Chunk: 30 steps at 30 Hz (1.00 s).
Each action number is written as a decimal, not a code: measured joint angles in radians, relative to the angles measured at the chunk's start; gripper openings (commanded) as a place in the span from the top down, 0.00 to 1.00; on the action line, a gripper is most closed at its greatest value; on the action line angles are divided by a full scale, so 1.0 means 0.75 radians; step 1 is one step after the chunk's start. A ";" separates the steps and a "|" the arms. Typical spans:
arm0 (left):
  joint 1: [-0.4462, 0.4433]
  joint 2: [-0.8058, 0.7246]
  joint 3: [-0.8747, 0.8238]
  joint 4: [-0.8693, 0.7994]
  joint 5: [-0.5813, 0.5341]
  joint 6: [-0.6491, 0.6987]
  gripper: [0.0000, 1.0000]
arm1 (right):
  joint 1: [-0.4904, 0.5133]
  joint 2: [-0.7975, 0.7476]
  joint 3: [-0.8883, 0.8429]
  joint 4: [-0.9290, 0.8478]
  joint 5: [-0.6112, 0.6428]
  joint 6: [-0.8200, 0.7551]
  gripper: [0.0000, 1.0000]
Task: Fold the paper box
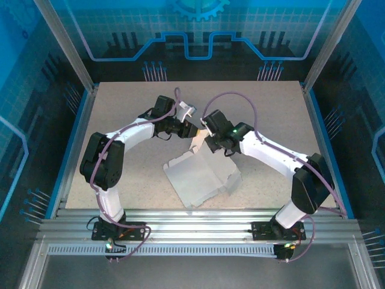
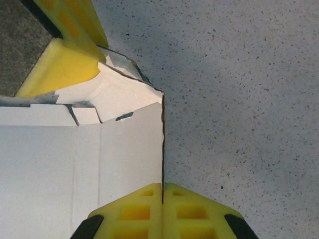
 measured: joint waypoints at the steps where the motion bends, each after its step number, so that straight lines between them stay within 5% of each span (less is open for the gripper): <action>1: 0.000 0.000 -0.009 0.005 0.000 0.000 0.82 | 0.007 0.009 0.005 -0.003 0.015 -0.005 0.98; 17: -0.034 -0.108 -0.187 0.141 -0.088 -0.002 0.98 | 0.136 0.097 0.068 -0.048 0.295 -0.105 0.94; 30: -0.093 -0.239 -0.387 0.339 -0.249 -0.003 0.96 | 0.205 0.097 0.058 -0.015 0.360 -0.211 0.90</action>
